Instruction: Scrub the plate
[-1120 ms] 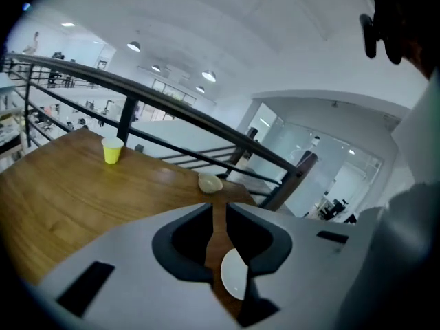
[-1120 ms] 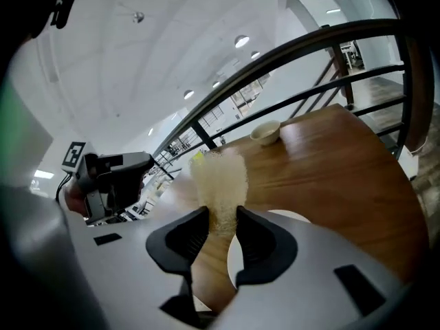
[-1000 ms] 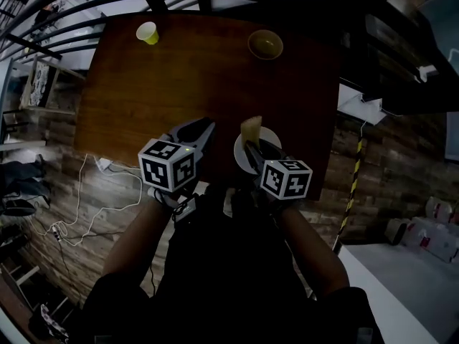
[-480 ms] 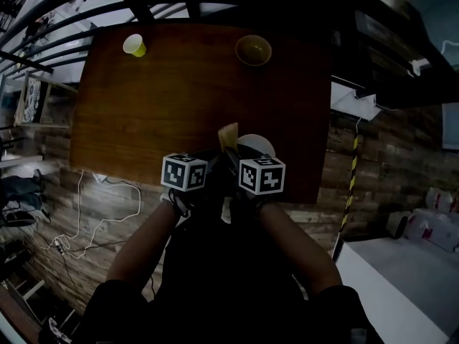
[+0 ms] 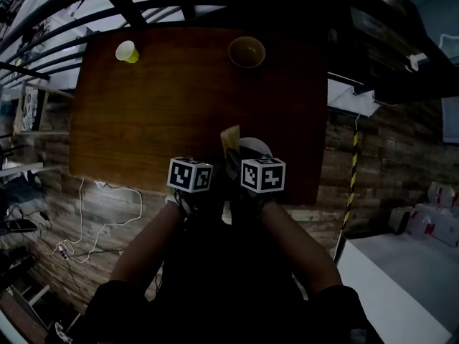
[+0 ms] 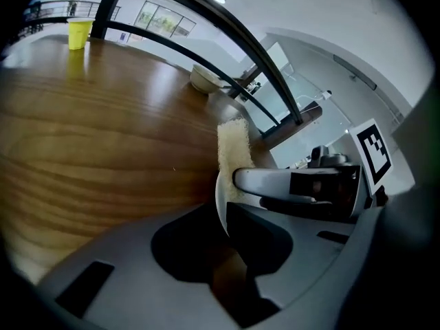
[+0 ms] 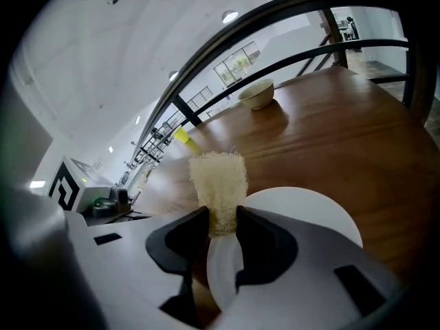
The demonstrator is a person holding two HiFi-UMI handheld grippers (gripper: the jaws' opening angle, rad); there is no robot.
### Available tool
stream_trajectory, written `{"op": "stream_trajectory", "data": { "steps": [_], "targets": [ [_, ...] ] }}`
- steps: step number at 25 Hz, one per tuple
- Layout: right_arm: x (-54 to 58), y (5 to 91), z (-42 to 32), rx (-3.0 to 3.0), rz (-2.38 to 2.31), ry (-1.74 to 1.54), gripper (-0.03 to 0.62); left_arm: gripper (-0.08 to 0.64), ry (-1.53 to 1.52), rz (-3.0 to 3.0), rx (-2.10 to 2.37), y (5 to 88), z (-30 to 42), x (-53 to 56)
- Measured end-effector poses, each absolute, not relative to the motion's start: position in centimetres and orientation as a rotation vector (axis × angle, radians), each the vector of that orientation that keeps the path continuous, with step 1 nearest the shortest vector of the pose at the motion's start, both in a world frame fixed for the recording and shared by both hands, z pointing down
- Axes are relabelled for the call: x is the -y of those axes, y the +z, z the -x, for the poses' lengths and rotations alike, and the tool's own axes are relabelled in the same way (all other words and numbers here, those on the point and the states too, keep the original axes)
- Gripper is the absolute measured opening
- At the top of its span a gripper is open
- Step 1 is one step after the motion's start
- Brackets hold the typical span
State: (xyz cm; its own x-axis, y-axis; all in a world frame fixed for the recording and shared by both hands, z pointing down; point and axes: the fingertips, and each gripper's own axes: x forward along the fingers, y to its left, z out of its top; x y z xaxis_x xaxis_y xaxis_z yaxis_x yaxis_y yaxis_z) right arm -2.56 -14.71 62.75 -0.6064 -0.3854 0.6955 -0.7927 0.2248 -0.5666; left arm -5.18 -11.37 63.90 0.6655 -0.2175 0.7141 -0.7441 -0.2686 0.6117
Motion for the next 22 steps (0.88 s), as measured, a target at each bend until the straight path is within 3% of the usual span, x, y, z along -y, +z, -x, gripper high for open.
{"op": "stream_trajectory", "data": {
  "steps": [22],
  "targets": [
    [13.2,62.2,-9.5,1.993,-1.401,1.363,0.137,0.072,0.718,-1.775,0.842,65.1,5.4,10.5]
  ]
}}
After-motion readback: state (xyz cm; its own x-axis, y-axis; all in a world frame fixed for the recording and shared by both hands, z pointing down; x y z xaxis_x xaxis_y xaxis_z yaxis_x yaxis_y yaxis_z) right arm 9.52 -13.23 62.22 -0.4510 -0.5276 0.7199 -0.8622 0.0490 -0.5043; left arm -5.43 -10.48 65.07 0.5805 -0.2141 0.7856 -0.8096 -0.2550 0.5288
